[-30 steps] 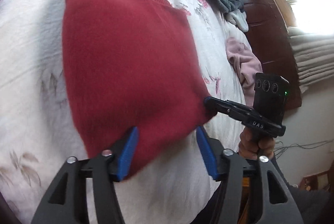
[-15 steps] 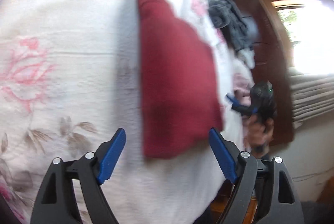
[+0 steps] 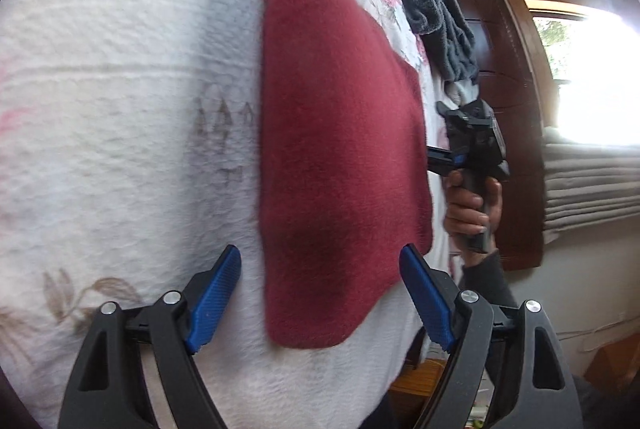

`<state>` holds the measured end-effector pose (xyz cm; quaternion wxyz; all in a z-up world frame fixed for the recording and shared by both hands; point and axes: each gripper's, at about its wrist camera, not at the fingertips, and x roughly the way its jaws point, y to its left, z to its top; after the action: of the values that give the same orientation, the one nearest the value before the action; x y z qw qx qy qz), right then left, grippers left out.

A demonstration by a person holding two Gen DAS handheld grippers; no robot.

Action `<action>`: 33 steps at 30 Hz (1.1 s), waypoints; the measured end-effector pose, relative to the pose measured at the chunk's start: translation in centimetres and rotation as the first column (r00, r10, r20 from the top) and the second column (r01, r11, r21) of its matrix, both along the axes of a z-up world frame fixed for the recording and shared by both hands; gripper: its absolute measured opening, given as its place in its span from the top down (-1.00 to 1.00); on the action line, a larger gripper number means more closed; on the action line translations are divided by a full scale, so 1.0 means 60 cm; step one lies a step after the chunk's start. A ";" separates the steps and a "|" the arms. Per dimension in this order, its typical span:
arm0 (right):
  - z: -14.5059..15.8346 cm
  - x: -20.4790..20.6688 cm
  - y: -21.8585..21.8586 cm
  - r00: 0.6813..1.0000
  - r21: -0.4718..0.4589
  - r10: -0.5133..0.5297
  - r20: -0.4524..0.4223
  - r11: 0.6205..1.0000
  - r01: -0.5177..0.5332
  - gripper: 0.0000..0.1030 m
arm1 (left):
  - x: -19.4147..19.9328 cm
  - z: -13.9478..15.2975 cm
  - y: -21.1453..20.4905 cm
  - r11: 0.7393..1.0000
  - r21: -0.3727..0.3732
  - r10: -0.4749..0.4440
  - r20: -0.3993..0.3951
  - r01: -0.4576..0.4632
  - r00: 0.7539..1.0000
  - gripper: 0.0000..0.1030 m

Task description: Fold small clothes

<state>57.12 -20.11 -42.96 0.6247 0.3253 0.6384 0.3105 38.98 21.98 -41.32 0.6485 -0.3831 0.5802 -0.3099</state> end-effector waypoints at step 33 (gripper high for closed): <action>-0.011 0.011 0.110 0.994 -0.026 0.076 0.073 0.997 -0.074 0.23 | -0.007 0.002 -0.077 0.987 0.146 -0.050 -0.120 0.068 0.991 0.02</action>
<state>57.76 -13.53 -43.63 0.6394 0.2820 0.6303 0.3381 38.53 17.35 -41.19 0.6312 -0.3332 0.6498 -0.2616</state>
